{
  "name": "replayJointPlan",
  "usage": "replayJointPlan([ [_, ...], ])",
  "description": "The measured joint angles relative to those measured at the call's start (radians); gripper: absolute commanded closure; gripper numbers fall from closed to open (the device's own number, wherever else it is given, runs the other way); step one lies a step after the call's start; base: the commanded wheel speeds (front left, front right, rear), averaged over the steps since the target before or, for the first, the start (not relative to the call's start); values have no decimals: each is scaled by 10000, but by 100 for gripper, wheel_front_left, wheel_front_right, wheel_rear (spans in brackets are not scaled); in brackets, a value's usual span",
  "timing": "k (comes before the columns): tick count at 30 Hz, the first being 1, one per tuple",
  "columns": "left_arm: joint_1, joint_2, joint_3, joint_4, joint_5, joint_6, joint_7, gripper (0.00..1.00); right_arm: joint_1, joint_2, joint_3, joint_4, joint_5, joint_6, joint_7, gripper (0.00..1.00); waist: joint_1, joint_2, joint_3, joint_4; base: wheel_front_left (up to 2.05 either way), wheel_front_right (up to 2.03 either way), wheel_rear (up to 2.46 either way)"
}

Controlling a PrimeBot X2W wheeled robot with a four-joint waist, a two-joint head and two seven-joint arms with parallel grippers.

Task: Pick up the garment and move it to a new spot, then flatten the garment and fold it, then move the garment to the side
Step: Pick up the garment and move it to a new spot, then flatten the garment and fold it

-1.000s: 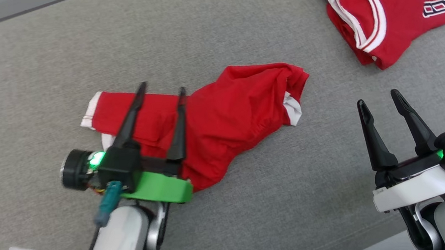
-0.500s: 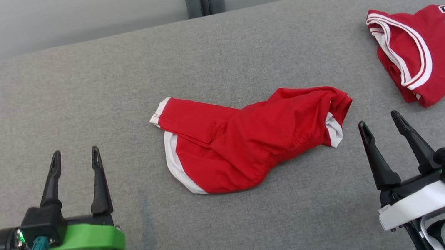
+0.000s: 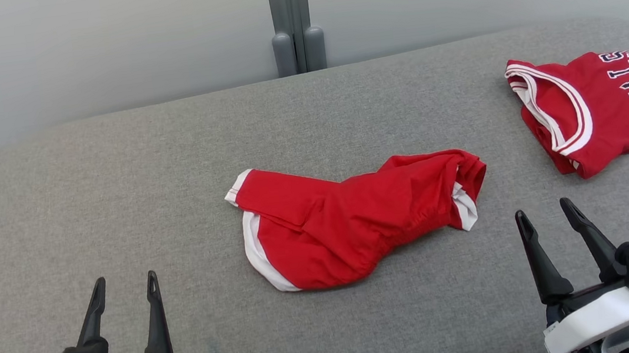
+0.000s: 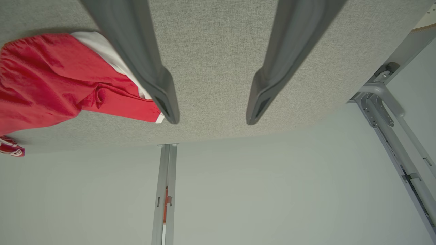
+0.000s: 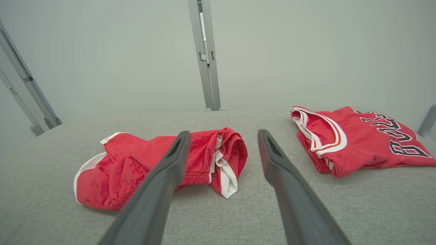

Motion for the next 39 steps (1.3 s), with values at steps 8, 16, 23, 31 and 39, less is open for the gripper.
replayJointPlan([
  [8, 178, 36, -6, -21, -38, 88, 0, 0, 184, 67, -100, -119, -19, 0, 92, 0, 0, 0, -241, -66, 0, 0, 0],
  [16, 178, 42, -2, -52, -75, 153, 0, 0, 216, 73, -132, -159, -21, 0, 132, 0, 0, 0, -258, -37, 0, 0, 0],
  [23, 176, 58, -10, -127, -75, 190, 0, 0, 217, 75, -127, -165, -21, 0, 167, 0, 0, 0, -209, 4, 0, 0, 0],
  [31, -394, 58, -171, -385, 56, 184, 0, 0, -282, -249, 828, 186, 59, 0, 445, 0, 0, 0, 317, 171, 0, 0, 0],
  [39, -1510, -249, -339, -376, 251, -19, -2, 0, -1408, -247, 2734, 1770, 671, 0, 474, 0, 0, 0, 1277, 624, 0, 0, 0],
])
